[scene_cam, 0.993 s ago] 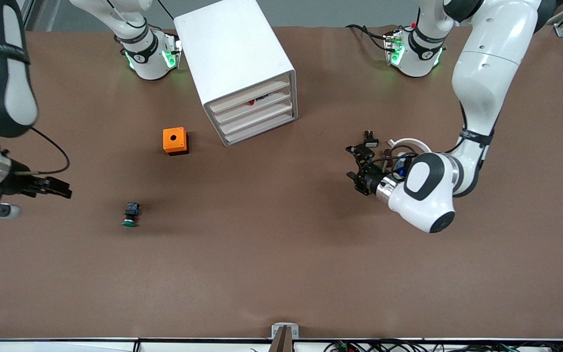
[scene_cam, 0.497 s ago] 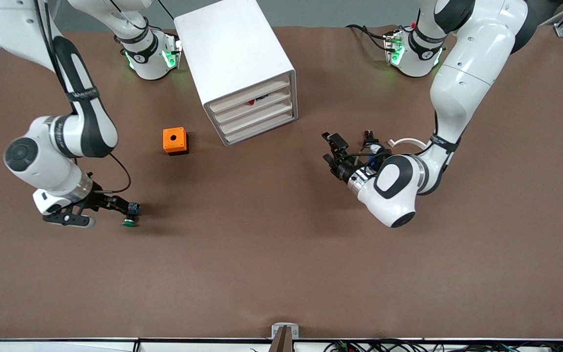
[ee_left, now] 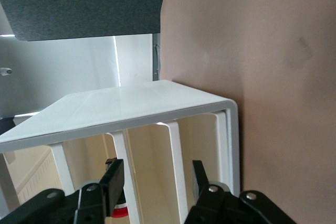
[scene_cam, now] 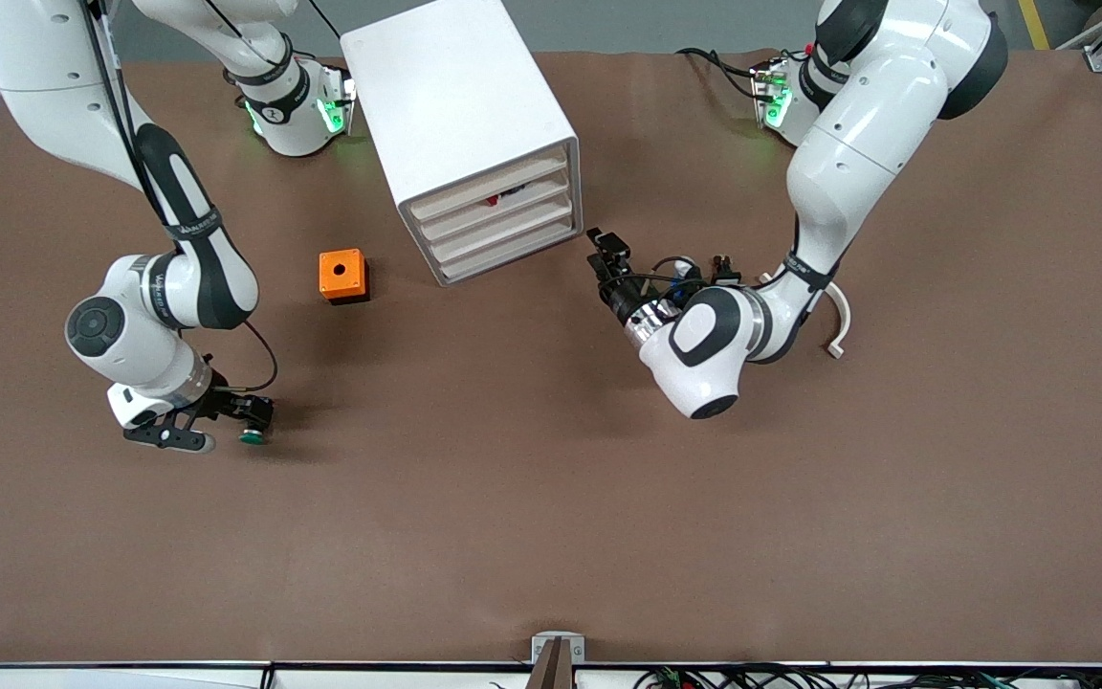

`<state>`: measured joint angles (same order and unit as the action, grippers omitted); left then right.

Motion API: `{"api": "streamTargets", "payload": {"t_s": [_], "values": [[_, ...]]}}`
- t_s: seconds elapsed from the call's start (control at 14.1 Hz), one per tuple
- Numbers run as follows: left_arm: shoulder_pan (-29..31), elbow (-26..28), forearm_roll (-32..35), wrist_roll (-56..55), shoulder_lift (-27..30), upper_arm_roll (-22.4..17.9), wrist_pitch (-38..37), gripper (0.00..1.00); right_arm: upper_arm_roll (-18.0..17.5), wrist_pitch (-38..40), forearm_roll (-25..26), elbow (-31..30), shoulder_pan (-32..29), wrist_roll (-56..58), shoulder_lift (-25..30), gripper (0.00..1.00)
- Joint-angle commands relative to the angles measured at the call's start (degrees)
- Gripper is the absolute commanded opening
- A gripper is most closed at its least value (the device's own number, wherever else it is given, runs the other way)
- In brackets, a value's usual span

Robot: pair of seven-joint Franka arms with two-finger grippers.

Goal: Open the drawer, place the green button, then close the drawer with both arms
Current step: 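Grasp the green button with the right gripper while the left gripper reaches the drawer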

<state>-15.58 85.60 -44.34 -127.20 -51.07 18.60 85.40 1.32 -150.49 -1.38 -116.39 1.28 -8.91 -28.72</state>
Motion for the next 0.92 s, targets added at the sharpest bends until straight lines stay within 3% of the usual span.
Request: {"api": "streamTargets", "payload": {"t_s": [0.0, 0.85], "values": [[-0.50, -0.78, -1.45, 0.02, -1.57, 0.03, -0.94, 0.45, -0.26, -1.03, -0.47, -1.39, 0.04, -1.98, 0.42, 1.00], [-2.96, -1.40, -7.86, 0.11, -6.41, -0.41, 1.70, 0.46, -0.18, -0.77, -0.29, -2.00, 1.01, -2.34, -0.81, 1.00]]}}
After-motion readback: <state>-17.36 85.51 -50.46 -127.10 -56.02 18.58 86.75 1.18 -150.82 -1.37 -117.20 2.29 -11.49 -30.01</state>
